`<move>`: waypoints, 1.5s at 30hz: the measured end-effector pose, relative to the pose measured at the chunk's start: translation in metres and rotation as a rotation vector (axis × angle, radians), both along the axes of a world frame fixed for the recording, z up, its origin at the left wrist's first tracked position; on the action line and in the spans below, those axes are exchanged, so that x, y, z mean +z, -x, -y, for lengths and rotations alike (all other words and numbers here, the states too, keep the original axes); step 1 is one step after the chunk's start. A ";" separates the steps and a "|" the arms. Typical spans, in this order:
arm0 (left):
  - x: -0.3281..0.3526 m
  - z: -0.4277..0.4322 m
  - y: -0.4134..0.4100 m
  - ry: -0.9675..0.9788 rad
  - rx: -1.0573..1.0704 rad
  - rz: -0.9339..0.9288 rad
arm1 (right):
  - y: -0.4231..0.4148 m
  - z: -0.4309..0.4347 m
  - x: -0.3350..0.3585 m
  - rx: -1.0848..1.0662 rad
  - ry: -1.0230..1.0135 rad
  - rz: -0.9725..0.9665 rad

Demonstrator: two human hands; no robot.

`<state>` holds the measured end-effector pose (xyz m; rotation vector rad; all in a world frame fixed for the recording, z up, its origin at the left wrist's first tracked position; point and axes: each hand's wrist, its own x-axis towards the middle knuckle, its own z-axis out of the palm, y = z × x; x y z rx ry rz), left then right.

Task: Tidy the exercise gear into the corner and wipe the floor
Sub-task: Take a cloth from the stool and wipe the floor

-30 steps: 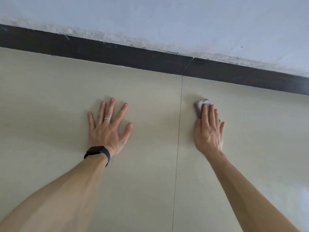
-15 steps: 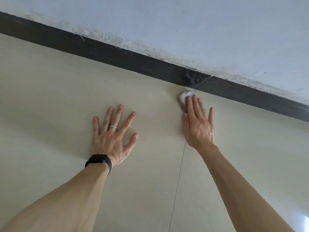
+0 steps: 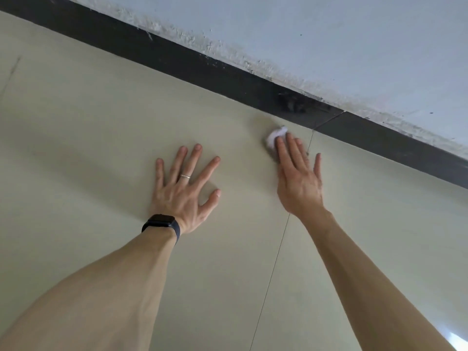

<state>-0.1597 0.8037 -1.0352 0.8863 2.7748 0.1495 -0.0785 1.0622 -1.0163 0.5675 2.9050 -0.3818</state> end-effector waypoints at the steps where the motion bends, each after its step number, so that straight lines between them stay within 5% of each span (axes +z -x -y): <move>1: 0.000 0.000 0.000 0.001 0.000 0.006 | -0.009 -0.008 -0.002 -0.166 0.024 -0.031; 3: 0.000 0.001 0.000 0.001 0.005 0.009 | -0.027 0.005 -0.006 -0.419 0.030 -0.130; 5: -0.001 0.001 -0.001 -0.003 0.009 0.004 | -0.055 0.043 -0.008 -0.360 -0.011 -0.166; 9: 0.000 0.002 -0.002 -0.051 0.011 -0.009 | -0.125 0.103 0.003 0.462 0.038 -0.031; 11: 0.000 0.002 -0.001 -0.045 0.012 0.001 | -0.122 0.082 0.003 0.625 0.005 -0.035; 12: 0.000 0.002 -0.001 -0.042 0.016 0.008 | -0.114 0.070 0.003 0.554 -0.014 -0.040; 17: 0.000 0.003 -0.001 -0.027 0.009 0.010 | -0.082 0.046 0.000 -0.467 0.091 -0.099; 19: -0.001 0.003 -0.002 -0.036 0.011 0.009 | -0.092 0.081 0.001 -0.392 0.085 -0.102; 23: -0.001 0.003 -0.001 -0.051 -0.012 -0.018 | -0.153 0.159 0.009 0.257 0.101 -0.030; 25: -0.002 0.004 -0.001 -0.048 -0.010 -0.019 | -0.176 0.159 0.009 0.374 0.084 -0.006; 27: -0.003 0.004 -0.003 -0.048 -0.009 -0.025 | -0.184 0.140 0.008 0.215 0.069 0.005; 30: -0.001 0.004 -0.003 -0.014 -0.026 -0.009 | -0.188 0.126 0.009 -0.310 0.180 -0.005; 32: 0.006 0.006 -0.007 0.003 -0.035 0.038 | -0.198 0.153 0.011 -0.425 0.167 -0.032; 34: 0.012 0.013 -0.026 -0.011 -0.052 0.080 | -0.222 0.202 0.011 -0.264 0.126 -0.050; 40: 0.021 0.133 -0.159 -0.039 -0.126 0.115 | -0.306 0.280 0.012 0.730 0.060 0.059; 42: 0.016 0.175 -0.181 -0.009 -0.116 0.101 | -0.290 0.258 0.008 0.613 0.021 0.024; 45: 0.009 0.202 -0.187 0.006 -0.155 0.085 | -0.252 0.228 0.011 -0.017 0.086 0.009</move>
